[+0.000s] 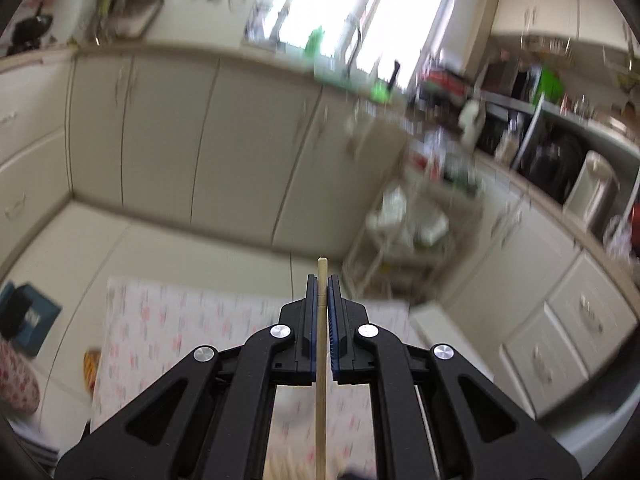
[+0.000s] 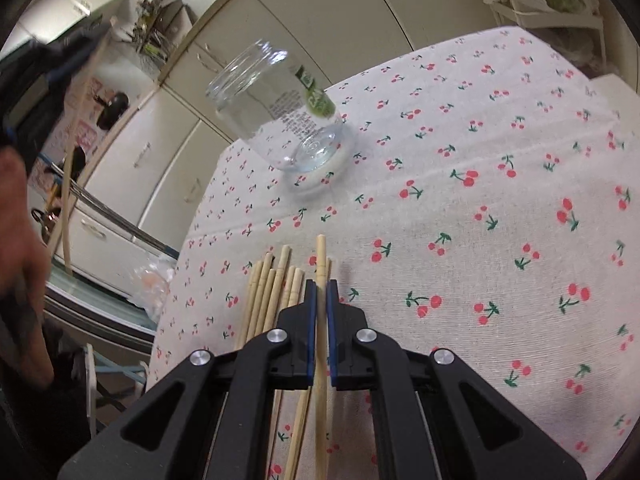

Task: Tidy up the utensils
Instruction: 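Lift the held sticks and carry both tools over the glass jar, then open the left tool to drop its stick into the jar while the right tool drops its stick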

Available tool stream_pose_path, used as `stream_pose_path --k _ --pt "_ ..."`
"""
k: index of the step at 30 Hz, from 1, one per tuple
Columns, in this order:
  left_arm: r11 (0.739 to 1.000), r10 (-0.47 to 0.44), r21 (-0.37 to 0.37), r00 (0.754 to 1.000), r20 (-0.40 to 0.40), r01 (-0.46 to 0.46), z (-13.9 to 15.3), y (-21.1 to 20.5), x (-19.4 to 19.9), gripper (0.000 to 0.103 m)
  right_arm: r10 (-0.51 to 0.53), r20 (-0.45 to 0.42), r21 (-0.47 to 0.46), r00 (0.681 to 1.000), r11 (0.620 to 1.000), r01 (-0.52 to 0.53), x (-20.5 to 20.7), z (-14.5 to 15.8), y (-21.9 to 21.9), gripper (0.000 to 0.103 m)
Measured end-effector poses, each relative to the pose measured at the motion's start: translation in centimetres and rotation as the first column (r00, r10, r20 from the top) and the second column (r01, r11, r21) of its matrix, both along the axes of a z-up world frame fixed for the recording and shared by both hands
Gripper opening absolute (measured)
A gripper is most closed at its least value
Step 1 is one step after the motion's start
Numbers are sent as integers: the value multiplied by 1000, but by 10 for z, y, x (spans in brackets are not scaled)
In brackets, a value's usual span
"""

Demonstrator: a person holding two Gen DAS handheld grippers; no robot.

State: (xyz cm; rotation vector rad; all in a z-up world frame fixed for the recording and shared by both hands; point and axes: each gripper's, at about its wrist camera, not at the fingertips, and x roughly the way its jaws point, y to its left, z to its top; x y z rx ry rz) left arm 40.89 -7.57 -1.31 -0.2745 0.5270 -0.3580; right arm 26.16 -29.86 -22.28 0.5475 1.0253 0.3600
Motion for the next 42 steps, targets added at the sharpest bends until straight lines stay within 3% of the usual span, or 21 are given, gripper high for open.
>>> stream_pose_path --k 4,9,16,21,32,42 --pt "995 95 -44 987 133 -90 25 -5 23 5 -17 -3 33 1000 999 18 -1 -8 -5 6" --pt "975 213 -101 958 189 -197 32 -6 55 5 -24 49 60 999 998 21 -2 -3 -8 6" --pt "941 336 -125 914 229 -315 17 -11 88 5 -6 79 35 997 999 3 -5 2 -3 6" --pt "941 338 -75 907 251 -330 -8 -20 91 5 -22 79 59 997 998 18 -5 0 -8 6" --pt "957 275 30 937 217 -288 -69 -32 69 5 -48 76 90 996 995 41 -6 -1 -14 6" --pt "967 159 175 975 154 -186 -92 -33 38 5 -97 63 102 993 991 90 -7 -1 -23 6"
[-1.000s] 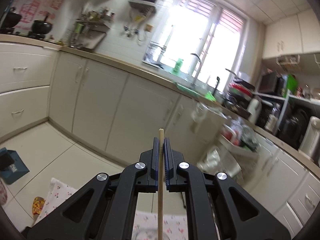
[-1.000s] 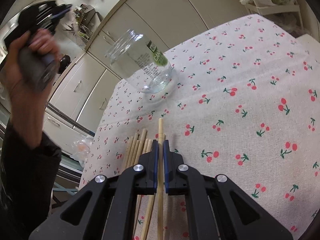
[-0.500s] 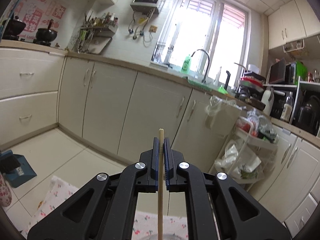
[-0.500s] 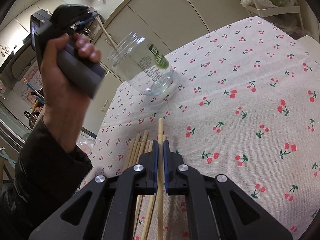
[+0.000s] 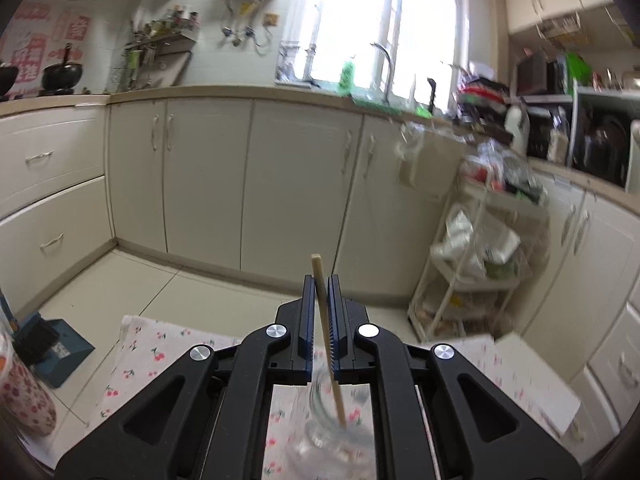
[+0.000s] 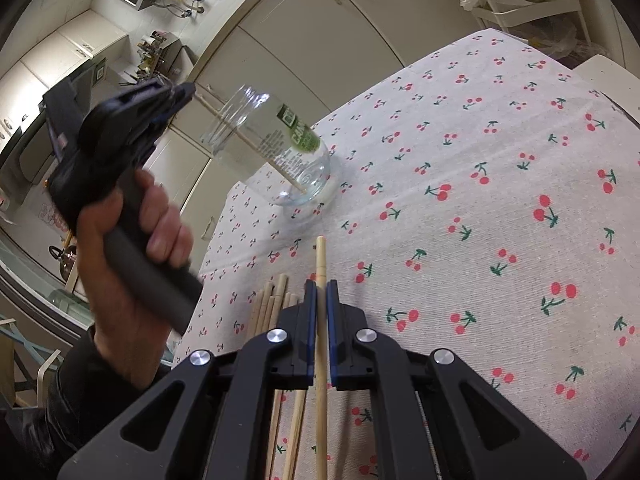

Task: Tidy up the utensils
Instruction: 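Open the left tool to drop its stick into the jar while the right tool drops its stick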

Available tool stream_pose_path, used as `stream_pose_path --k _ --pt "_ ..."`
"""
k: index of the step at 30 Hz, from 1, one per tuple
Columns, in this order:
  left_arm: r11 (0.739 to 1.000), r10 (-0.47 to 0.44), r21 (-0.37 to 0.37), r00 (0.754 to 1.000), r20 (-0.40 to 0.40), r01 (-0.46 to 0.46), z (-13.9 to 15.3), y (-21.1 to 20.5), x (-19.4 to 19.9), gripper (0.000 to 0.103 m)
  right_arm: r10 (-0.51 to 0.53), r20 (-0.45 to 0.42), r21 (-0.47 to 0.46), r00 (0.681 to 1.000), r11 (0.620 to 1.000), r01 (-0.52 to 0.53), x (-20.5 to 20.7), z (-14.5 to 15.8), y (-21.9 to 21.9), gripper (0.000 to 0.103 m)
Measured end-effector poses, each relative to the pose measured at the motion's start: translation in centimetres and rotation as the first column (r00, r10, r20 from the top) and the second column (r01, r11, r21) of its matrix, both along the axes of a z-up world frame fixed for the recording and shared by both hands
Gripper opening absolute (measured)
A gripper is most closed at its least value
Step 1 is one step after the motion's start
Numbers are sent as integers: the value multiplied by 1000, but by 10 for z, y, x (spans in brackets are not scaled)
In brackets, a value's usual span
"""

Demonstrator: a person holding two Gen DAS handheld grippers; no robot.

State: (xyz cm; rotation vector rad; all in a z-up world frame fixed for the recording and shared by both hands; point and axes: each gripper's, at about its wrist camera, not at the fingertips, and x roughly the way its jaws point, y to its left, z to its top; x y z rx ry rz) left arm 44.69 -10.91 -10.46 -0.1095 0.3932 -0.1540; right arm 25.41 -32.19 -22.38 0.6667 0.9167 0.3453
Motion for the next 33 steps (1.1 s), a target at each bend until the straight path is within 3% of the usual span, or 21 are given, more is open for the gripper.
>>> stream_pose_path --k 3,4,5,7,11,16,21,24,28,33 --pt "998 -40 38 998 -45 41 -4 -2 -7 16 -15 -13 -7 1000 1000 15 -1 1 -2 6" --pt "998 -42 44 998 -48 44 -5 0 -12 24 -20 -17 -4 1000 1000 20 -1 2 -2 6" --pt "998 -42 46 998 -46 44 -5 2 -16 39 -24 -16 -2 1000 1000 24 -1 4 -2 6" --pt "998 -27 49 999 -41 29 -3 10 -27 53 -33 7 -10 999 999 33 -3 15 -2 6" --pt "1000 29 -4 999 -46 -30 -8 43 -55 65 -62 93 -21 994 998 64 6 50 -2 6" --pt "989 122 -73 985 -120 -131 -40 85 -84 69 -142 252 -23 957 988 153 44 113 -5 6" --pt "968 180 -138 965 -192 -208 -75 110 -100 70 -220 441 -42 870 963 264 84 178 10 6" --pt "959 193 -174 963 -189 -226 -79 117 -103 70 -250 512 -61 822 944 325 109 196 22 6" --pt "957 189 -188 966 -175 -221 -80 119 -106 73 -287 554 -101 782 909 405 139 196 37 6" --pt "954 182 -206 966 -186 -219 -79 119 -100 76 -308 543 -153 781 879 453 172 172 52 6"
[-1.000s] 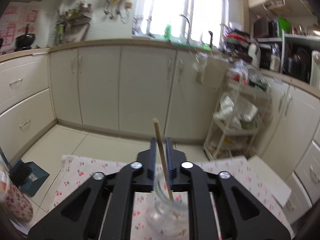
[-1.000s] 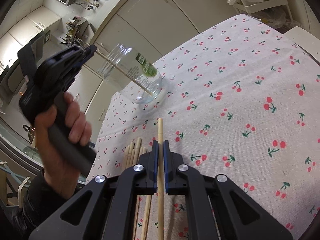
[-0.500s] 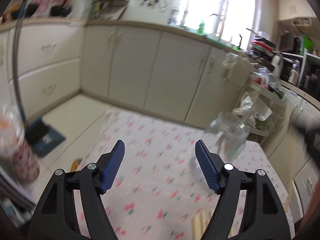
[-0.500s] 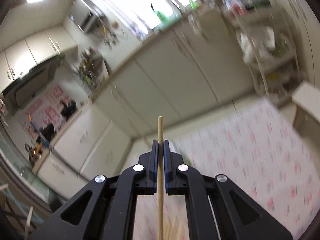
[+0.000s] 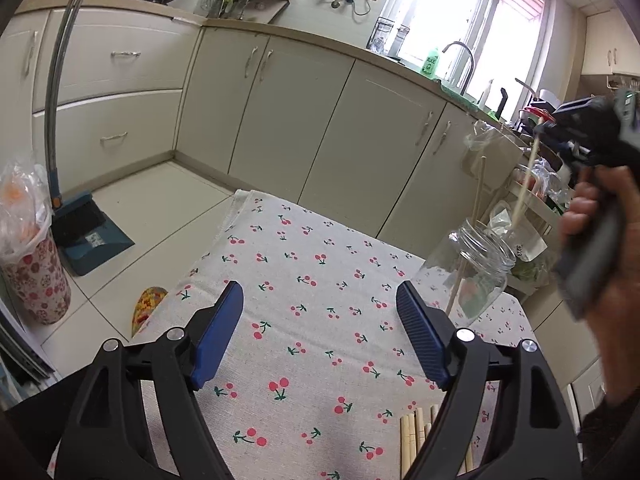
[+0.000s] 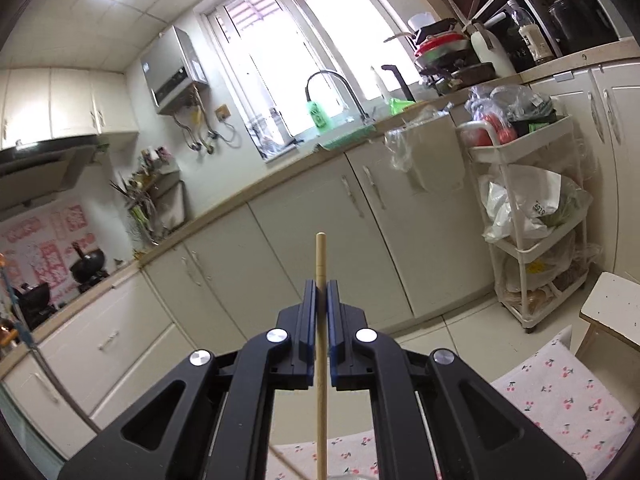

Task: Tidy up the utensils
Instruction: 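Open the left tool to drop its stick into the jar while the right tool drops its stick, then return both tools to the stick pile and grasp one stick each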

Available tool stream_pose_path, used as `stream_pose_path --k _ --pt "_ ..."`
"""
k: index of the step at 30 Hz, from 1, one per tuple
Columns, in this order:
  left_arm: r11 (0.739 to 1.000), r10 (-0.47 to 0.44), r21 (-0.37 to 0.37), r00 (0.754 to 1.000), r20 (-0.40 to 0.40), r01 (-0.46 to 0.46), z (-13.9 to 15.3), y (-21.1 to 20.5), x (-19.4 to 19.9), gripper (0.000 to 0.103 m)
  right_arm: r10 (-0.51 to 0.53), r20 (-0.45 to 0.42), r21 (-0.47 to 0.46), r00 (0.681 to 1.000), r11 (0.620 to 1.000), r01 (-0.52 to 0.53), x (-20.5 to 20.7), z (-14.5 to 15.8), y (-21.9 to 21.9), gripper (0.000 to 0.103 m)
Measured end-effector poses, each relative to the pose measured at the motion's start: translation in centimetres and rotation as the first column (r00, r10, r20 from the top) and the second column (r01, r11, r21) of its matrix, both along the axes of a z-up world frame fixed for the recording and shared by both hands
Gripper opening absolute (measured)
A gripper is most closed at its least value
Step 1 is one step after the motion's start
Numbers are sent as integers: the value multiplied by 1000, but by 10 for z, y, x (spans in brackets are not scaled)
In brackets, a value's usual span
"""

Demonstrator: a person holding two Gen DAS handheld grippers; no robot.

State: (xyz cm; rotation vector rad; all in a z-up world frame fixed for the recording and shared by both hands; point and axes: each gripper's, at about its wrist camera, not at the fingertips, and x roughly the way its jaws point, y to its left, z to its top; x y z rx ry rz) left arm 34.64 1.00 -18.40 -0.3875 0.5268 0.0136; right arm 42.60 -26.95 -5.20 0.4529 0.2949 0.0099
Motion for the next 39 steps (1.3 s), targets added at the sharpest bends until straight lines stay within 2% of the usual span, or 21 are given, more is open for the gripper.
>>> stream_pose_path --k 5,9,15,16,18,22,25,27,30,33,36,38,39 --pt "1000 -1 -19 1000 -6 0 -1 1 3 77 24 -38 -89 999 996 -27 4 -25 16 6" --pt "1000 -9 -13 1000 -5 9 -1 -2 3 78 68 -57 -135 996 988 -75 -10 -38 26 6" --pt "1000 -7 -22 1000 -20 7 -3 -1 6 81 146 -137 -187 980 968 -170 -31 -59 34 7" --pt "1000 -7 -23 1000 -25 7 -4 -1 7 81 156 -148 -186 977 965 -182 -35 -61 34 8" --pt "1000 -3 -28 999 -32 2 -5 0 8 82 164 -170 -184 972 963 -195 -46 -64 30 29" --pt "999 3 -37 999 -43 -5 -7 2 9 82 173 -211 -131 962 970 -203 -88 -64 10 33" --pt "999 -11 -35 998 -63 9 -8 1 11 82 199 -349 -96 916 964 -246 -125 -81 1 33" --pt "998 -58 -21 992 -115 55 -8 -6 12 82 243 -475 -96 846 941 -324 -151 -105 3 24" --pt "993 -107 26 976 -191 114 -9 -18 5 82 274 -579 -111 768 907 -407 -179 -133 13 18" --pt "977 -157 102 957 -245 186 -11 -34 -6 82 278 -616 -115 737 894 -433 -188 -149 22 17" --pt "955 -184 173 940 -287 240 -13 -48 -16 82 259 -627 -144 734 888 -436 -186 -156 30 17" --pt "942 -192 205 929 -315 265 -15 -55 -20 82 262 -641 -142 722 883 -447 -181 -160 33 17" --pt "938 -195 213 925 -326 273 -16 -58 -21 82 253 -640 -162 726 879 -449 -181 -161 36 17"
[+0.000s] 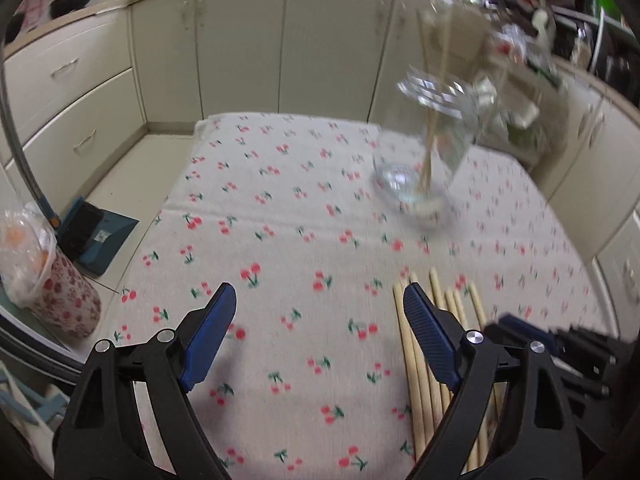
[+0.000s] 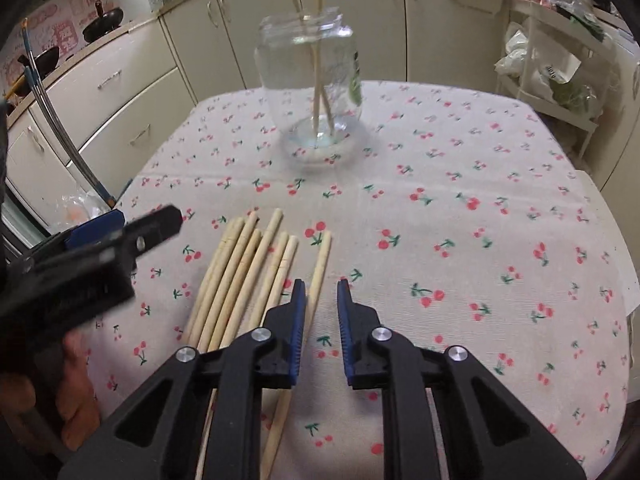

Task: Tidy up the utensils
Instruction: 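Return both tools to the stick pile and grasp one stick each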

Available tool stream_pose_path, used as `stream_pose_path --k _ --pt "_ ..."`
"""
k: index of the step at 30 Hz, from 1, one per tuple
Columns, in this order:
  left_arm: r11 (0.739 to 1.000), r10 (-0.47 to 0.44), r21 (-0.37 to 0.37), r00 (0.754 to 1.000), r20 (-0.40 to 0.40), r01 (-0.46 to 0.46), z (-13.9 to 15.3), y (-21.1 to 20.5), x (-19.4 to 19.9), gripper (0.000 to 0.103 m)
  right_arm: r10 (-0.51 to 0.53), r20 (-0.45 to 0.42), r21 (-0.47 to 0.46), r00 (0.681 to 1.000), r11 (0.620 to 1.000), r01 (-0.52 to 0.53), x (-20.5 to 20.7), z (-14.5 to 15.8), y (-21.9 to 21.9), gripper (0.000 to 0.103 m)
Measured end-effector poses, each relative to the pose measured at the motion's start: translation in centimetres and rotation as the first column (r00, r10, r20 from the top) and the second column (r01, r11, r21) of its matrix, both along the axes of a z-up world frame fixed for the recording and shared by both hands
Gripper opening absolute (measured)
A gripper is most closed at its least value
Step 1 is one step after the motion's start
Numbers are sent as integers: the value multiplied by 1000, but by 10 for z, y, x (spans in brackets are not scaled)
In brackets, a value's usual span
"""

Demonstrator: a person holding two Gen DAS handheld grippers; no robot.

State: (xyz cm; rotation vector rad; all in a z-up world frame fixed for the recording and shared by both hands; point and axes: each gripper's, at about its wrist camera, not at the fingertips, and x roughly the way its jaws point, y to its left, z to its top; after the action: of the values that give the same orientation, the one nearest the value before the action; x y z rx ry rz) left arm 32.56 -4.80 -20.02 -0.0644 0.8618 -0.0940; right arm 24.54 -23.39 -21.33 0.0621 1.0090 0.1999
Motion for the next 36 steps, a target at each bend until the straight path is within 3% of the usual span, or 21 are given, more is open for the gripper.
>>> stream_pose_path --k 6,18,21,29,32,36 --pt "997 -30 63 998 -58 33 -10 -12 0 82 10 9 -58 1000 998 -10 -3 -1 -4 12" --pt "984 -53 162 993 -110 70 -18 -30 6 79 -4 1 7 1000 1000 4 -5 -1 -20 12" --pt "982 -64 171 992 -106 82 -17 -35 6 72 1 1 -4 1000 1000 -1 -4 -1 -18 12" --pt "983 -127 117 980 -151 145 -12 -51 11 27 19 -30 -2 999 1000 -19 0 0 -21 10" --pt "983 -136 96 975 -175 154 -12 -48 13 27 19 -58 13 998 1000 -18 4 0 -24 10" --pt "976 -147 127 967 -211 176 -11 -53 19 28 29 -68 -45 997 998 -32 10 0 -14 10"
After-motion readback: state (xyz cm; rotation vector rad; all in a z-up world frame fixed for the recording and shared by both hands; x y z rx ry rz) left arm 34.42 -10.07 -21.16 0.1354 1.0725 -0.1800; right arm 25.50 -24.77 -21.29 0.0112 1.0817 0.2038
